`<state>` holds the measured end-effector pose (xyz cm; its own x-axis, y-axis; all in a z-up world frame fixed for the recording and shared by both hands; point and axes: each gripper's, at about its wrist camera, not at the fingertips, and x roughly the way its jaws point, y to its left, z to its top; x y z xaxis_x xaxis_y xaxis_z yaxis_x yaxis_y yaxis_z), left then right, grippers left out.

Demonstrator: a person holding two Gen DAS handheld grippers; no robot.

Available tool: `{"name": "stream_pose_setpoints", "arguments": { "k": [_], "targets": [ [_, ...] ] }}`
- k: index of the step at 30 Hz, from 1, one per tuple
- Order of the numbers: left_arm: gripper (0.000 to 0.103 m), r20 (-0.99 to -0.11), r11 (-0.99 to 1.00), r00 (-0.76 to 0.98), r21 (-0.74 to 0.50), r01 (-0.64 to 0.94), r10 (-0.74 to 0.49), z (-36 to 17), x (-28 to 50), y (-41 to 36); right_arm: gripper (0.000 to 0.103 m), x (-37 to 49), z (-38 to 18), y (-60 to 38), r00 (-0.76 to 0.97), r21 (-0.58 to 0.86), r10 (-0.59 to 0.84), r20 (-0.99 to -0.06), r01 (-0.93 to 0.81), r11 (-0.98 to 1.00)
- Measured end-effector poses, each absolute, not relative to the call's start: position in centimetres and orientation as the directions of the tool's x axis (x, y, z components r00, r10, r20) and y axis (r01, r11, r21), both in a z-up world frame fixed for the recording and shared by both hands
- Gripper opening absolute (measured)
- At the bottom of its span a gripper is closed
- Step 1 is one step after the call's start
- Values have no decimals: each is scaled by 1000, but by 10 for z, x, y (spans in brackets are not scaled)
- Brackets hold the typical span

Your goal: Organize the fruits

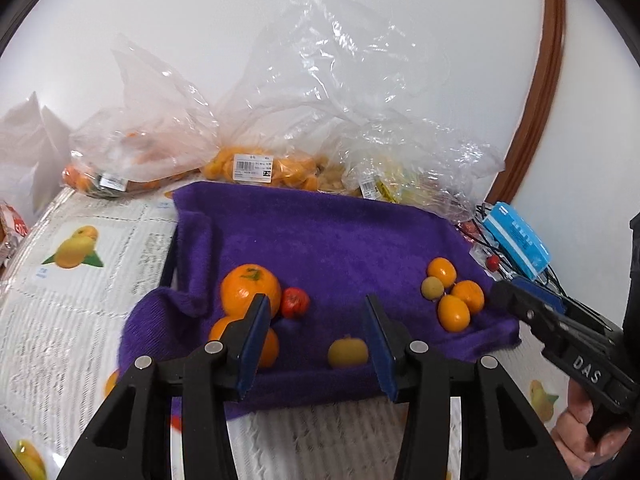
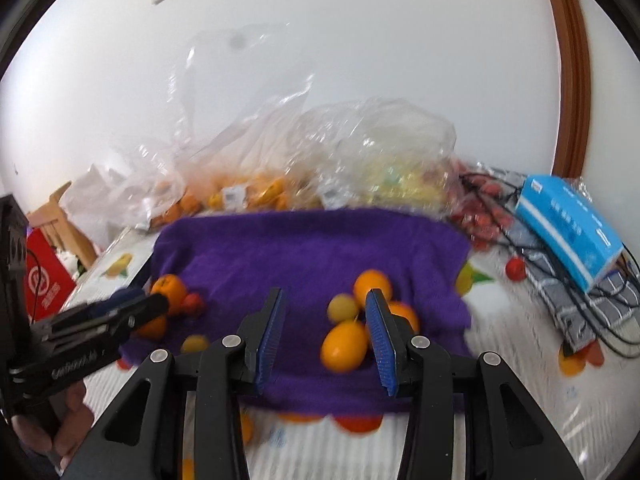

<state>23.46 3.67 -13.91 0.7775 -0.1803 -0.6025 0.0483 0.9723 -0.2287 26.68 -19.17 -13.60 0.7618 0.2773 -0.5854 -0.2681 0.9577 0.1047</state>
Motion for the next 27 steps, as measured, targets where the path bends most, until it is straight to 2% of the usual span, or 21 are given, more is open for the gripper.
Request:
{"name": "stream_pose_setpoints", "arguments": {
  "k": [9, 14, 21, 27],
  "targets": [
    [45, -628, 975, 767, -221, -17, -129, -152, 187, 67, 42, 209, -144, -183, 712, 105, 280, -644, -280, 954],
    [45, -653, 973, 752, -220, -68, -95, -164, 154, 89, 36, 189, -153, -176, 684, 127, 299, -666, -291, 948],
    [45, -658, 949, 742, -299, -102, -128, -171, 145, 108, 36, 170, -173, -162, 627, 202, 360, -691, -310, 929],
    [45, -650, 952, 749, -294, -89, -130, -171, 142, 105, 42, 165, -187, -140, 587, 202, 369, -721, -331, 922]
  ]
}}
